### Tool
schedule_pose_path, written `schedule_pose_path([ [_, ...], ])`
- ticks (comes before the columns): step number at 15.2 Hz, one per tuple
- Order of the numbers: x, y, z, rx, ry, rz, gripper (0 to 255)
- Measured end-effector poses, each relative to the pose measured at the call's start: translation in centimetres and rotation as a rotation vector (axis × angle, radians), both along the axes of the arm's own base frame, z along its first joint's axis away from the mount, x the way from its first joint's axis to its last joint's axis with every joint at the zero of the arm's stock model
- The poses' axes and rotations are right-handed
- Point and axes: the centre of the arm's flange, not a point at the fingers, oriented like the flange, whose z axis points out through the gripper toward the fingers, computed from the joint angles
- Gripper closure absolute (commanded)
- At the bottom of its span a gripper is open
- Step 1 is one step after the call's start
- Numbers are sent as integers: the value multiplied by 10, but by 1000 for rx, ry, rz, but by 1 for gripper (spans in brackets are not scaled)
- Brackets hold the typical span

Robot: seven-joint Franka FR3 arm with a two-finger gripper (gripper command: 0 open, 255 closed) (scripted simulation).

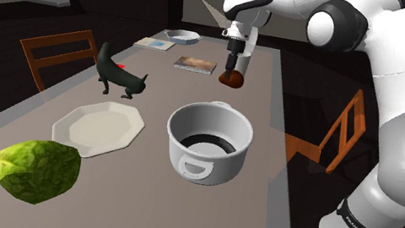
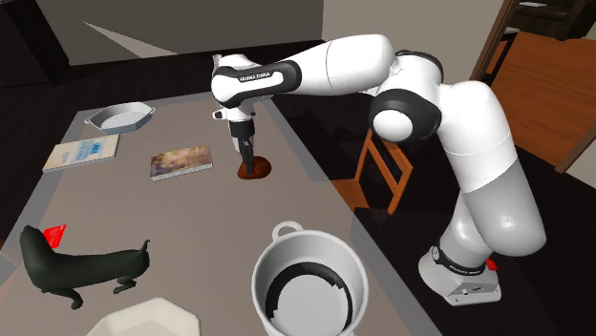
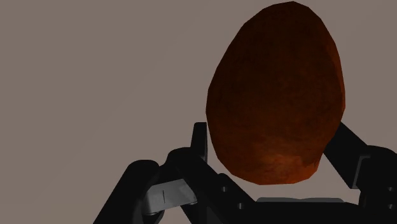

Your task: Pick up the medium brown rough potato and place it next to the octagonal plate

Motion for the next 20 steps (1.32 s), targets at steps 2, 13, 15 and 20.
schedule_pose_path([
  [2, -1, -1, 10, 0, 0, 0, 255],
  [13, -1, 0, 69, 0, 0, 0, 255],
  [15, -1, 1, 79, 0, 0, 0, 255],
  [20, -1, 0, 103, 0, 0, 0, 255],
])
